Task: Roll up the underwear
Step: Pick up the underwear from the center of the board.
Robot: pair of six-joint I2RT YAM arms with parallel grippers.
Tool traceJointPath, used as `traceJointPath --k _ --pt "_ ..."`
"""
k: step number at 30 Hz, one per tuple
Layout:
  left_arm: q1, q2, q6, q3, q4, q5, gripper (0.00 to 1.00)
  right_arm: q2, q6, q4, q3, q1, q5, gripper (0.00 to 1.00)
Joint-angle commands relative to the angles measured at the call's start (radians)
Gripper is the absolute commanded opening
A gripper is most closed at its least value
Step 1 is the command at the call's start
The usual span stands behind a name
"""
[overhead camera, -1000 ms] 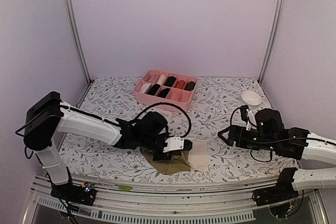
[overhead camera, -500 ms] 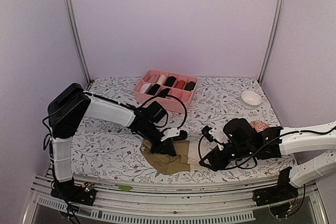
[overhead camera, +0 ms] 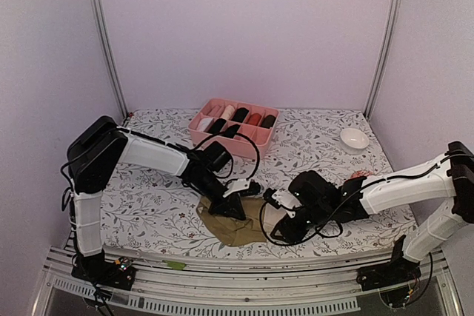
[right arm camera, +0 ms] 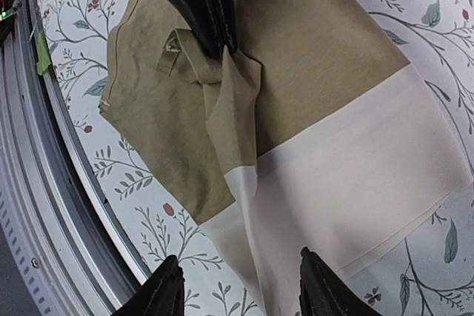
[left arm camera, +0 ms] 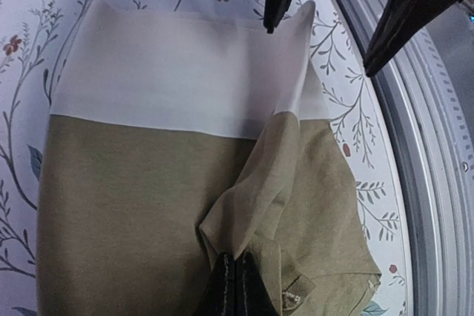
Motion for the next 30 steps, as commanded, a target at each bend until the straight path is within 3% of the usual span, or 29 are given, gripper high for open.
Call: traceJointPath --k 1,4,9,11,14,21,25,30 --pt "0.033 0.005 0.026 0.004 -0.021 0.035 0.0 0.068 -0.039 -0.047 0.058 0.007 -0.009 0.5" --pt "0.041 0.0 0.033 0.004 -0.022 0.044 0.0 0.103 -0.061 -0.094 0.085 0.007 0.018 0.4" --pt "0.054 -0.03 0.05 -0.023 -0.017 0.058 0.0 0.088 -0.08 -0.115 0.1 0.006 0.048 0.01" --pt "0.059 -0.056 0.048 -0.043 -0.004 0.055 0.02 0.078 -0.081 -0.12 0.109 0.007 0.052 0.0" --pt "0.078 -0.133 0.006 -0.093 0.039 0.042 0.15 0.074 -0.075 -0.136 0.122 0.007 0.049 0.0" --pt "0.09 -0.355 -0.29 -0.312 0.272 0.0 0.38 0.069 -0.053 -0.163 0.13 0.002 0.064 0.0" --pt "0.078 -0.431 -0.467 -0.396 0.371 -0.011 0.42 0.069 -0.026 -0.17 0.136 -0.009 0.074 0.0" --pt "0.05 -0.414 -0.666 -0.414 0.444 -0.013 0.42 0.086 -0.028 -0.171 0.148 -0.013 0.076 0.0"
